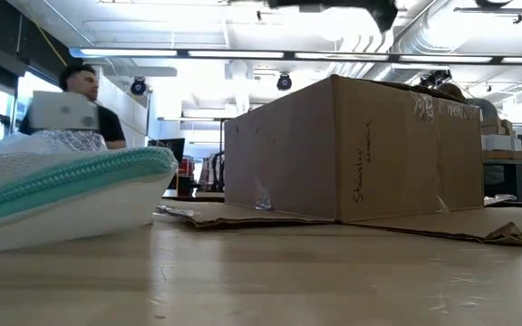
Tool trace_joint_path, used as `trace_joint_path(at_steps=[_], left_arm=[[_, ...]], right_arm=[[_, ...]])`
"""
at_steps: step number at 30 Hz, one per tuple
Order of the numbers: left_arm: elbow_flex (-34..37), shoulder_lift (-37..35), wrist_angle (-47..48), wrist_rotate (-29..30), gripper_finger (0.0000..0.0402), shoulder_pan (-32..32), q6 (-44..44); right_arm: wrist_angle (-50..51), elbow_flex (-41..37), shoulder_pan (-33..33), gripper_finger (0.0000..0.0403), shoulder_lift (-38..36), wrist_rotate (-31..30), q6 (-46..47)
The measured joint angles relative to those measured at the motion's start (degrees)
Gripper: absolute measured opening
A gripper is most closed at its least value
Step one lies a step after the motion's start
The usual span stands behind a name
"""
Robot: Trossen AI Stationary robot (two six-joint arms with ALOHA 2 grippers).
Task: Unpack boxes
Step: Break down cardboard box until it is fully flat
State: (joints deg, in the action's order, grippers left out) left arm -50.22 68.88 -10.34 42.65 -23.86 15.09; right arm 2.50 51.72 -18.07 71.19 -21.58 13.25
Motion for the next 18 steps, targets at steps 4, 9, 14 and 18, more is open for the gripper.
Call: trace_joint_path(at_steps=[4, 9, 14, 18], left_arm=[[-6.25, 4.23, 6.37, -9.98, 0.0177, 4.03, -2.86], [-8.72, 10.69, 11.07, -21.35, 0.0214, 8.88, -7.34], [-9.18, 15.08, 10.67, -26.19, 0.0228, 11.41, -7.45], [-9.08, 17.49, 10.27, -29.88, 0.0227, 12.09, -8.15]], right_arm=[[1.10, -0.02, 2.44, 0.0072, 2.37, 3.66, 2.06], [-0.38, -0.02, 3.12, 0.0072, 4.88, 7.03, 2.36], [-0.21, -0.03, 3.07, 0.0072, 6.20, 7.26, 3.03], [-0.25, -0.04, 3.07, 0.0072, 6.80, 7.81, 3.30]])
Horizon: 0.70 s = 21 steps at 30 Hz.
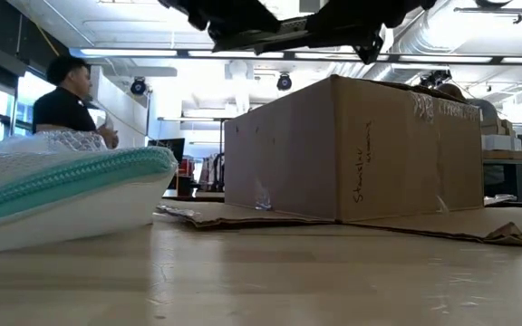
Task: Unpack boxes
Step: Break down cardboard box until it is fully flat
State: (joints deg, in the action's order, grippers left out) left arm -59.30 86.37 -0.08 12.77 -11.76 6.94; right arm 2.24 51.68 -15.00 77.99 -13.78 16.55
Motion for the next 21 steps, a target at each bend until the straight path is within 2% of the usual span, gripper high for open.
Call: trace_joint_path(at_steps=[3, 6, 9, 13, 14, 18, 21], left_arm=[[-0.07, 1.21, -0.07, -0.26, 0.0213, 0.20, -2.45], [0.01, 1.48, 0.05, -0.25, 0.0182, 0.36, -4.20], [-0.01, 1.33, -0.77, -0.65, 0.0133, 0.61, -5.59], [-0.01, 1.88, -1.71, -4.13, 0.0052, 1.57, -8.09], [-0.01, 2.12, -1.82, -4.16, 0.0036, 1.67, -8.40], [1.38, 3.20, -4.18, -1.21, 0.0034, 1.19, -9.63], [3.79, 1.50, -4.12, 3.30, 0.0034, -0.77, -11.33]], right_arm=[[-0.05, 0.00, -0.01, 0.0072, 0.28, 0.23, -0.04], [0.09, 0.00, -0.02, 0.0072, 0.35, 0.24, -0.04], [0.03, 0.00, -0.02, 0.0072, 0.33, 0.07, -0.12], [-0.09, 0.00, -0.11, 0.0074, 0.33, -0.46, -1.22], [0.22, 0.00, -0.09, 0.0081, 0.33, -0.66, -2.12], [0.61, -0.07, 0.01, 0.0137, 0.02, 0.80, -3.33], [5.03, -0.02, -0.19, 0.0179, -2.55, 2.64, -2.74]])
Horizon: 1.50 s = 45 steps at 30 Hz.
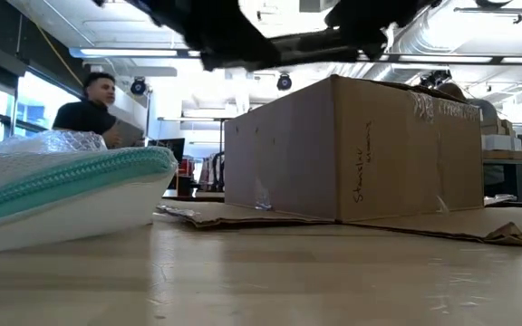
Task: Unpack boxes
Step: Break down cardboard box until it is fully flat
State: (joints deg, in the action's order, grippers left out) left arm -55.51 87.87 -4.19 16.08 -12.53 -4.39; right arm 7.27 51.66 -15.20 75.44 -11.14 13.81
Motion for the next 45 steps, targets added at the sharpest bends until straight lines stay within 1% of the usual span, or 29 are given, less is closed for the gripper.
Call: trace_joint_path(at_steps=[2, 5, 7, 8, 10, 11, 13, 15, 17, 19, 20, 22, 24, 29, 32, 35, 38, 39, 41, 44, 45], left_arm=[[2.36, -2.37, -1.37, 3.20, 0.0034, -1.82, -1.07], [7.43, -6.64, -8.78, 5.83, 0.0034, -4.27, -1.99], [11.69, -9.42, -16.94, 5.86, 0.0034, -5.49, -2.15], [13.72, -10.38, -21.99, 5.79, 0.0034, -5.91, -2.49], [17.84, -11.50, -32.64, 5.24, 0.0034, -6.65, -2.60], [19.51, -11.54, -37.71, 4.29, 0.0034, -6.82, -2.62], [22.18, -10.95, -45.95, 1.99, 0.0034, -6.88, -3.10], [23.54, -9.78, -52.24, 0.85, 0.0034, -7.28, -3.08], [23.86, -8.57, -56.12, 0.72, 0.0034, -7.85, -2.81], [23.35, -7.00, -58.16, 0.50, 0.0034, -7.96, -2.59], [23.12, -6.18, -59.00, -0.03, 0.0035, -7.96, -2.59], [21.95, -4.55, -59.48, -1.90, 0.0036, -7.72, -2.57], [20.88, -3.30, -59.70, -2.93, 0.0037, -7.70, -2.57], [19.15, -1.98, -59.92, -3.37, 0.0038, -7.54, -1.47], [19.15, -1.96, -60.42, -3.96, 0.0038, -7.48, -1.33], [19.13, -1.96, -60.08, -3.54, 0.0039, -7.35, -1.35], [19.13, -1.94, -60.00, -3.60, 0.0039, -7.35, -1.34], [19.13, -1.94, -60.02, -3.65, 0.0039, -7.42, -1.35], [19.13, -1.94, -59.95, -4.05, 0.0040, -7.50, -1.33], [19.18, -1.94, -59.40, -3.64, 0.0045, -7.45, -0.26], [19.13, -1.94, -58.88, -3.74, 0.0049, -7.46, 0.29]], right_arm=[[3.75, 0.00, -1.30, 0.0198, -2.43, -1.67, 0.25], [8.47, 0.02, -4.44, 0.0209, -4.90, -8.63, -2.01], [10.05, 0.02, -6.41, 0.0209, -5.17, -12.17, -3.51], [10.08, 0.00, -7.20, 0.0208, -4.96, -12.88, -4.24], [5.30, -1.19, -8.33, 0.0205, -4.15, -12.97, -5.73], [1.11, -2.56, -8.82, 0.0203, -3.59, -12.63, -6.79], [-11.59, -6.48, -9.77, 0.0201, -2.12, -11.34, -9.42], [-29.69, -11.44, -10.30, 0.0200, 0.04, -11.36, -11.21], [-50.26, -15.78, -10.29, 0.0199, 3.69, -11.39, -12.46], [-68.95, -18.12, -9.63, 0.0199, 8.39, -11.28, -14.17], [-76.22, -18.27, -9.14, 0.0199, 10.72, -10.65, -15.54], [-86.67, -17.61, -8.34, 0.0199, 14.96, -8.86, -19.42], [-91.30, -15.27, -7.81, 0.0199, 18.78, -7.18, -23.85], [-90.82, -7.58, -7.57, 0.0200, 23.91, -4.06, -30.41], [-87.10, -3.51, -7.57, 0.0200, 25.04, -5.41, -30.65], [-83.00, -0.48, -7.57, 0.0200, 25.02, -8.69, -30.57], [-79.63, 1.51, -7.52, 0.0188, 24.91, -8.93, -30.85], [-78.78, 1.97, -7.54, 0.0179, 24.89, -8.50, -30.82], [-76.69, 2.77, -7.54, 0.0148, 24.81, -8.33, -30.75], [-75.17, 2.95, -8.01, 0.0077, 24.46, -11.28, -29.89], [-74.59, 2.89, -8.38, 0.0069, 24.03, -12.92, -30.12]])
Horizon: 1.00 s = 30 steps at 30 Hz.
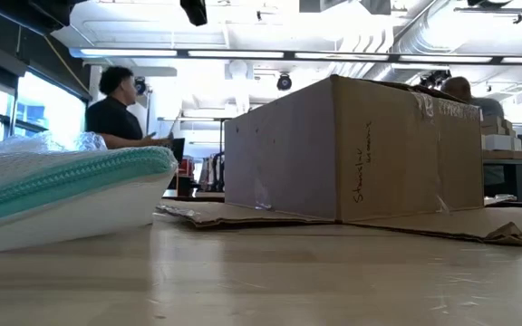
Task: Unpack boxes
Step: Break down cardboard box until it is fully flat
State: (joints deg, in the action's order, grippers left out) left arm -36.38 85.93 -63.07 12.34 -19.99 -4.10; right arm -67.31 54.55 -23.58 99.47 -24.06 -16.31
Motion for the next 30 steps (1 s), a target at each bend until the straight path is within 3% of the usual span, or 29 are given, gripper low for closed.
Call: trace_joint_path(at_steps=[5, 12, 14, 17, 20, 23, 26, 30], left_arm=[[-0.26, -0.10, 5.93, 4.26, 0.0084, -0.07, 0.90], [0.17, 0.15, 13.38, 21.12, 0.0107, -0.34, -2.31], [-0.21, -0.36, 13.52, 24.64, 0.0104, 2.35, -4.18], [-2.79, -2.57, 22.36, 19.10, 0.0087, 10.07, -7.57], [-10.83, -3.43, 42.41, 9.10, 0.0059, 21.20, -9.03], [-20.77, -1.51, 59.05, 6.58, 0.0030, 32.03, -3.62], [-28.69, 1.67, 66.20, 5.05, 0.0007, 41.69, 2.64], [-35.11, 7.99, 68.31, -2.78, 0.0003, 53.44, 4.25]], right_arm=[[13.47, -0.52, -2.32, 0.0069, -7.56, -12.59, -6.91], [36.55, -0.29, -2.43, 0.0069, -24.37, -32.01, -9.01], [40.56, -0.31, -2.68, 0.0069, -27.85, -34.15, -8.88], [45.81, -0.31, -2.86, 0.0069, -32.12, -33.82, -7.08], [51.01, -0.31, -3.13, 0.0069, -34.01, -33.39, -2.63], [55.70, -0.33, -3.46, 0.0069, -34.41, -32.73, 2.02], [60.88, -0.33, -3.52, 0.0069, -33.46, -32.84, 7.31], [65.07, -0.42, -3.89, 0.0069, -32.15, -32.54, 12.52]])
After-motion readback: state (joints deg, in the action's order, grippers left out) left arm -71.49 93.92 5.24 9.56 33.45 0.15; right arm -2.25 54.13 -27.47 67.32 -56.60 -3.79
